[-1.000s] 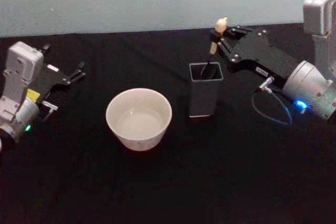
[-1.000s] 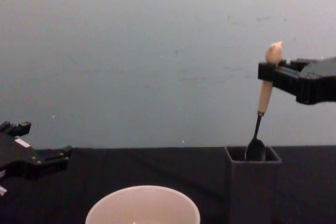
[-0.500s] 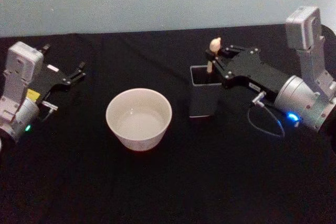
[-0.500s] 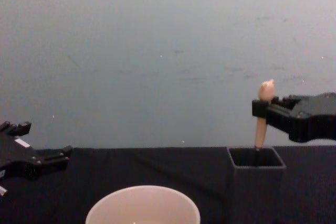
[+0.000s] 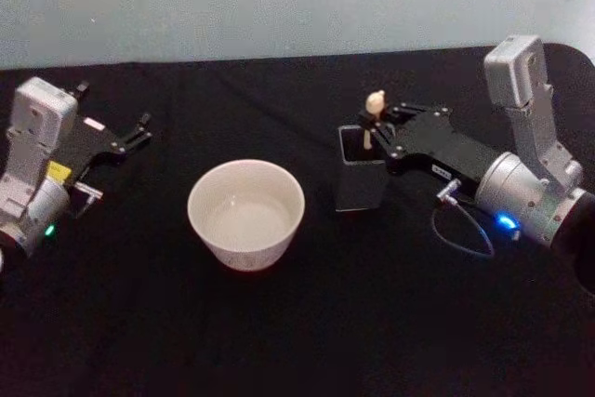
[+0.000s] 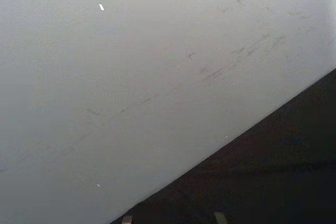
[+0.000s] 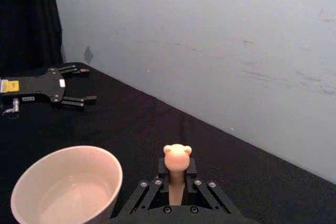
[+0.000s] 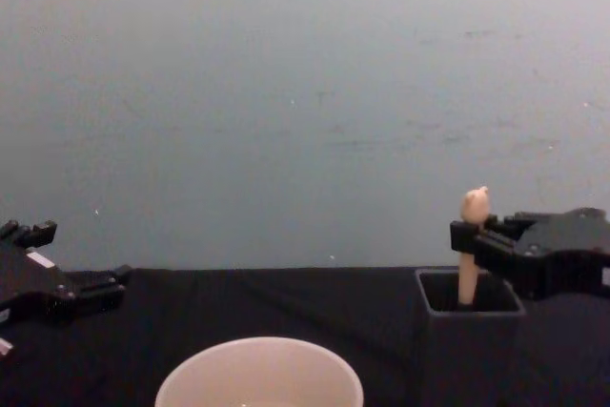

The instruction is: Pick up the stirring spoon with one hand, stir inside the cup, then place it back in its original position.

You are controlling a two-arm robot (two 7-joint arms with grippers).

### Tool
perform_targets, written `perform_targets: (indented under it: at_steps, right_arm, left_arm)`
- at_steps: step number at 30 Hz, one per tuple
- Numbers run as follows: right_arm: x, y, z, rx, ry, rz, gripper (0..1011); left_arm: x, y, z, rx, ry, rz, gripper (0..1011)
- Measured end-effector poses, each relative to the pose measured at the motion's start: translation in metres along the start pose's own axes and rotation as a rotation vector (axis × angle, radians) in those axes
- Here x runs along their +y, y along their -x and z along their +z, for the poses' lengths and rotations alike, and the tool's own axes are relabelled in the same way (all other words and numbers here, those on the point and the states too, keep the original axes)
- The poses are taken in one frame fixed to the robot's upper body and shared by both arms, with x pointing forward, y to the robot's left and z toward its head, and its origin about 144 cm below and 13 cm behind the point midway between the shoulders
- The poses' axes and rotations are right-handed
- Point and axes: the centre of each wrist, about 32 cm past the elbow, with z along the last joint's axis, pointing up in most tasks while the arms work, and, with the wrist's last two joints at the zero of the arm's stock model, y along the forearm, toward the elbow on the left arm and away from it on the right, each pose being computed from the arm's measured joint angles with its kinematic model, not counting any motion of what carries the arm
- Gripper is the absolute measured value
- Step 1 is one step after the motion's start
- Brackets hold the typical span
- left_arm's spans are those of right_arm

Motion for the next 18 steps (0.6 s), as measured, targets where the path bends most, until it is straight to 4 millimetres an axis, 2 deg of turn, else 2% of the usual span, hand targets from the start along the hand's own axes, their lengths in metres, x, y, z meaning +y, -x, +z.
perform_targets:
  at_steps: [18]
  right_arm:
    - [0.0020,0.0000,-0.0039,-0.004,0.007,-0.010,173]
  left_arm:
    - [0.0000,0.0000,0.0000,0.000,0.000,0.000,1001]
